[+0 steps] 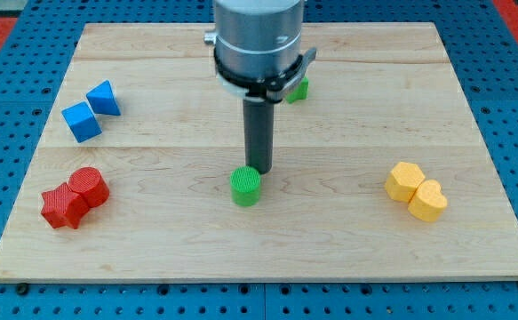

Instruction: Move the green star above the green circle

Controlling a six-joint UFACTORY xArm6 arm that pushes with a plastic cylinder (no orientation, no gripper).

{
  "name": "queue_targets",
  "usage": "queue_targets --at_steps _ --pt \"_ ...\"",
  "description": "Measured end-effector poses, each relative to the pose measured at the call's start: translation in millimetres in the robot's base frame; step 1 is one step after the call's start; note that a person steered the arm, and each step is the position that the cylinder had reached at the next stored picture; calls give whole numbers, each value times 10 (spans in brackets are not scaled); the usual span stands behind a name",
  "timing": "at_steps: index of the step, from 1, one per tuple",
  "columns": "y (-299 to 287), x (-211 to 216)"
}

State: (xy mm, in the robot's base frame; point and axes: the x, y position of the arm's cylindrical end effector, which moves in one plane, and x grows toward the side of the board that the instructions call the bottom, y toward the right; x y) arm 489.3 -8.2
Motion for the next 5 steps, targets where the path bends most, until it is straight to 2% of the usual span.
queue_targets --at_steps 1,3,4,5 --pt "83 104" --pt "1248 -868" --pt "1349 -1431" --pt "1114 -1911"
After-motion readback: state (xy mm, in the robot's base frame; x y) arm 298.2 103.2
